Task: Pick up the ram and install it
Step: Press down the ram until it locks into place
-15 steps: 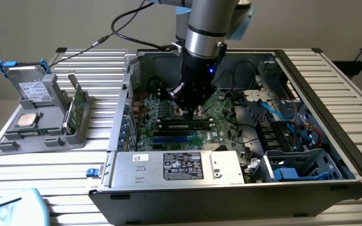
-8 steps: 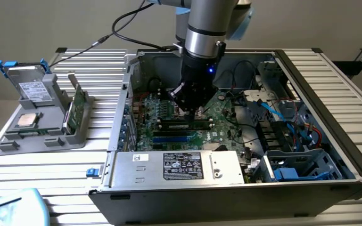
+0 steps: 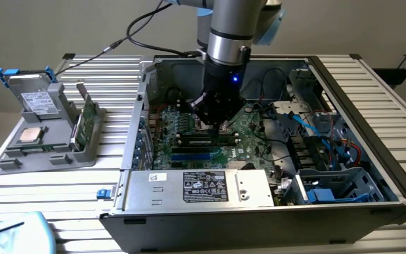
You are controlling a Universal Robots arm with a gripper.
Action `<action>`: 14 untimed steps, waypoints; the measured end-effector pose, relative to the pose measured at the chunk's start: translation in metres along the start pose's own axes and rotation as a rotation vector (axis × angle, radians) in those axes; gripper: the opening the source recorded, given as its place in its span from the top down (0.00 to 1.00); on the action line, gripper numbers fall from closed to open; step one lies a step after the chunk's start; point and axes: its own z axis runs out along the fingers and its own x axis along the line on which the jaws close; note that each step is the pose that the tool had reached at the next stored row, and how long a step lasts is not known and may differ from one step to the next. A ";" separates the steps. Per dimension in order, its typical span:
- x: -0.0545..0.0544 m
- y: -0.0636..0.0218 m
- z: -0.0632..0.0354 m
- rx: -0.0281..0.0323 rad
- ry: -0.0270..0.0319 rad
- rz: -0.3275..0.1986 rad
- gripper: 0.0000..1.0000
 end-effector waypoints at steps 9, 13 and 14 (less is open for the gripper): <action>0.000 0.0000 0.0000 -0.0175 0.0104 0.124 0.89; 0.000 0.0000 0.0001 -0.0264 0.0165 0.182 0.89; 0.000 0.0000 0.0001 -0.0284 0.0180 0.196 0.89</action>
